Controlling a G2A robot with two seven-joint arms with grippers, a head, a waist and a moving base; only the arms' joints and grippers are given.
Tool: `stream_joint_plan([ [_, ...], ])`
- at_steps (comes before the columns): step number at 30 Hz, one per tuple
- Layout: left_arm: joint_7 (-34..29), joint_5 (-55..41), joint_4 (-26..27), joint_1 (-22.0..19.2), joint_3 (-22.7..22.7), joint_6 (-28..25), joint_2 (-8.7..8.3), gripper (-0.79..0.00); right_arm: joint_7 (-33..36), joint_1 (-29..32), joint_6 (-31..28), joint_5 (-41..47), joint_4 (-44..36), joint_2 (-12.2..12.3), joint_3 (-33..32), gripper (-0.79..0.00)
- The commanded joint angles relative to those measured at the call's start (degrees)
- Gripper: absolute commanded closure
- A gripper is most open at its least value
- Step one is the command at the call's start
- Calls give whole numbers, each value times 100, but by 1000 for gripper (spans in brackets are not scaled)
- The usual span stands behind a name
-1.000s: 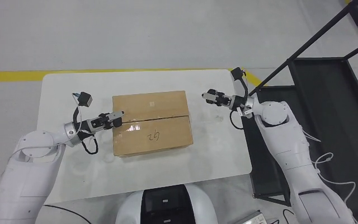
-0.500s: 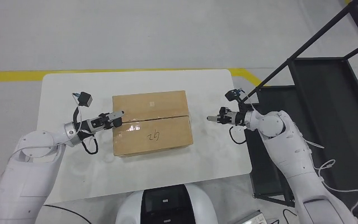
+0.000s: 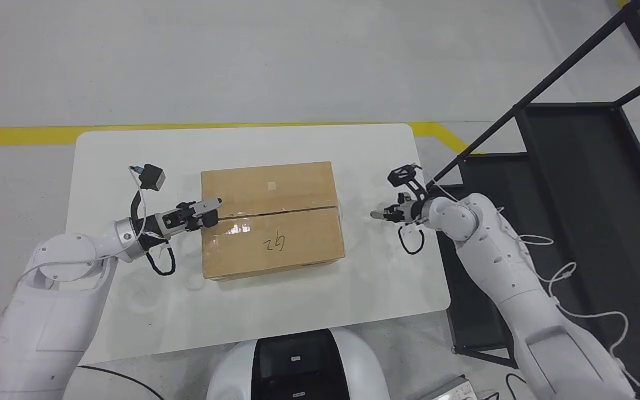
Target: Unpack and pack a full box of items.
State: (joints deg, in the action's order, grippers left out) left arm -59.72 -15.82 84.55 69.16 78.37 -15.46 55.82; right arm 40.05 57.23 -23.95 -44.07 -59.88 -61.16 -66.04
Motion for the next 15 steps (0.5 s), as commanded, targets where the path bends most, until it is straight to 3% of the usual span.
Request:
stream_joint_plan([
  [1,0,0,0,0,0,0,0,-785,-58,-67,111,-33,132,-32,82,-785],
  [5,0,0,0,0,0,0,0,-785,-168,-202,205,-63,440,-98,238,-785],
  [6,0,0,0,0,0,0,0,-785,-120,-236,199,-35,511,-116,282,-736],
  [13,0,0,0,0,0,0,0,-785,-152,-460,241,25,900,-209,455,-782],
  [15,0,0,0,0,0,0,0,-785,-169,-494,247,26,961,-222,476,-742],
])
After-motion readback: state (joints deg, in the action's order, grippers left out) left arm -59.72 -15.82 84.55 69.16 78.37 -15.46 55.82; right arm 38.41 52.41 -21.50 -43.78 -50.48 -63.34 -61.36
